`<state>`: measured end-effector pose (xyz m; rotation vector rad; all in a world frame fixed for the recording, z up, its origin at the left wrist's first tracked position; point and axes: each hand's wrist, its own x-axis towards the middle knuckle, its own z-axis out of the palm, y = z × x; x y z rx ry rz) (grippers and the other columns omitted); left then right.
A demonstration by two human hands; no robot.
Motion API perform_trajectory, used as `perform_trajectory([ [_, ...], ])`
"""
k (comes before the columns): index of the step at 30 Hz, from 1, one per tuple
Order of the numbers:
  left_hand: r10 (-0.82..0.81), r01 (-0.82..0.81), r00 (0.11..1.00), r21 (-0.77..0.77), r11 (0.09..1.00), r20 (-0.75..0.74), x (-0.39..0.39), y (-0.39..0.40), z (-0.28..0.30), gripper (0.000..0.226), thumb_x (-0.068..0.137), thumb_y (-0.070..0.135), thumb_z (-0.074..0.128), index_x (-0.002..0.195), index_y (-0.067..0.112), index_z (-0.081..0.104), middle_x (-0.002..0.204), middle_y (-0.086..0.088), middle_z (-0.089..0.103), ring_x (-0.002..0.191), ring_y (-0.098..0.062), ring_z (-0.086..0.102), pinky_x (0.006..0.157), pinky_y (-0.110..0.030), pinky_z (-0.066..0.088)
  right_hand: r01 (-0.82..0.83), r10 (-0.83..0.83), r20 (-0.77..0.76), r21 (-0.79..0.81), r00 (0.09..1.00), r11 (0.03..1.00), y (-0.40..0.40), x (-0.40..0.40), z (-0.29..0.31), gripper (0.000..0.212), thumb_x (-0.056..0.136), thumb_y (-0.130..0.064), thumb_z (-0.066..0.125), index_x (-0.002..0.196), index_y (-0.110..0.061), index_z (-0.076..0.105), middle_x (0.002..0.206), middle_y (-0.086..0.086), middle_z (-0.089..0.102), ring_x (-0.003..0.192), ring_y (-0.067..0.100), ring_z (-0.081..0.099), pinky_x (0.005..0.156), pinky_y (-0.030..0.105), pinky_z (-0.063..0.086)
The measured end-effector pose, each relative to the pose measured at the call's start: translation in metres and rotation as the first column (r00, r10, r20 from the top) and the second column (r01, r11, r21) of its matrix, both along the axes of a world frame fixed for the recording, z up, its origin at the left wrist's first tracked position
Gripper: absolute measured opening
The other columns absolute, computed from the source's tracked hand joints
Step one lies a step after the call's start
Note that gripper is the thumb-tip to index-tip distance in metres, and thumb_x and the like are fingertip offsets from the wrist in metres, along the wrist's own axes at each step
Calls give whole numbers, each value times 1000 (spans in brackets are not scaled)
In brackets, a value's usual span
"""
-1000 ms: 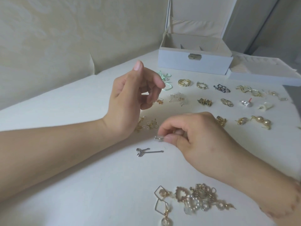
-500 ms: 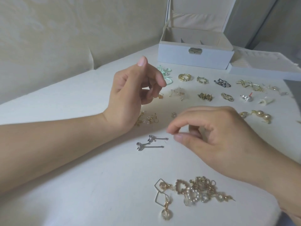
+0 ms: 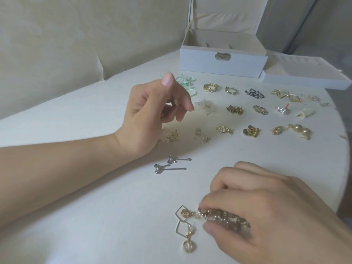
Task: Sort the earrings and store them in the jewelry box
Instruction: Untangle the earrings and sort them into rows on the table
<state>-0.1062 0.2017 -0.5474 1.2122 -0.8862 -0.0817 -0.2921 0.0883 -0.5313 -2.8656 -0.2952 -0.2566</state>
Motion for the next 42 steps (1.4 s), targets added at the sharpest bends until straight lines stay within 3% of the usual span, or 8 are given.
perform_trajectory([
  [5,-53,48,992,47,998,116,-2,1,-2,45,99,34,43,70,11,69,64,-1,60,53,-18,48,53,-26,28,91,-75,-60,351,995,932,-4,6,7,17,68,-48,58,81,-43,69,81,-23,62,70,2,58,52,23,47],
  [10,-103,-25,881,263,964,462,-12,6,0,53,101,49,40,86,6,68,78,3,65,75,-20,53,72,-27,37,215,-105,-188,832,977,511,-35,30,19,13,68,-16,71,78,-21,76,71,8,72,48,13,54,41,21,36],
  [15,-103,-143,734,301,943,671,-21,6,5,20,88,36,67,87,17,72,79,8,69,74,-21,55,74,-34,43,203,-86,-188,805,978,557,-30,42,7,18,83,-14,71,94,-24,61,65,1,70,48,12,59,47,25,42],
  [21,-90,-148,795,336,930,600,-18,5,1,6,86,17,72,91,14,72,81,14,64,74,-11,55,74,-10,36,155,-81,-133,812,988,562,-32,35,0,35,79,-23,64,109,-36,52,84,2,70,66,14,64,60,22,46],
  [26,13,-215,853,330,919,521,-18,6,0,15,86,26,70,100,27,64,80,18,66,77,-12,57,79,-23,42,224,-260,148,223,954,949,-29,-3,6,33,76,-54,59,108,-45,56,97,-21,52,73,-3,51,62,13,40],
  [34,26,-250,867,389,886,498,-20,4,3,25,84,40,70,106,35,60,88,19,72,87,-20,66,95,-51,41,76,-74,25,-66,997,995,-4,-18,-2,18,65,-49,47,62,-38,61,78,-16,51,69,2,37,31,16,33],
  [38,9,-217,893,413,885,450,-19,3,4,26,82,40,74,102,31,61,83,17,73,86,-20,66,97,-45,42,-3,0,66,46,998,999,-8,-12,1,13,66,-49,60,69,-37,57,84,-21,51,72,-3,46,40,16,42],
  [42,-43,-84,956,412,907,289,-19,3,6,28,76,31,78,99,26,63,74,11,74,78,-23,66,88,-25,48,12,-3,-16,603,1000,797,-16,1,9,16,66,-46,73,74,-34,67,93,-17,65,72,6,54,54,11,40],
])
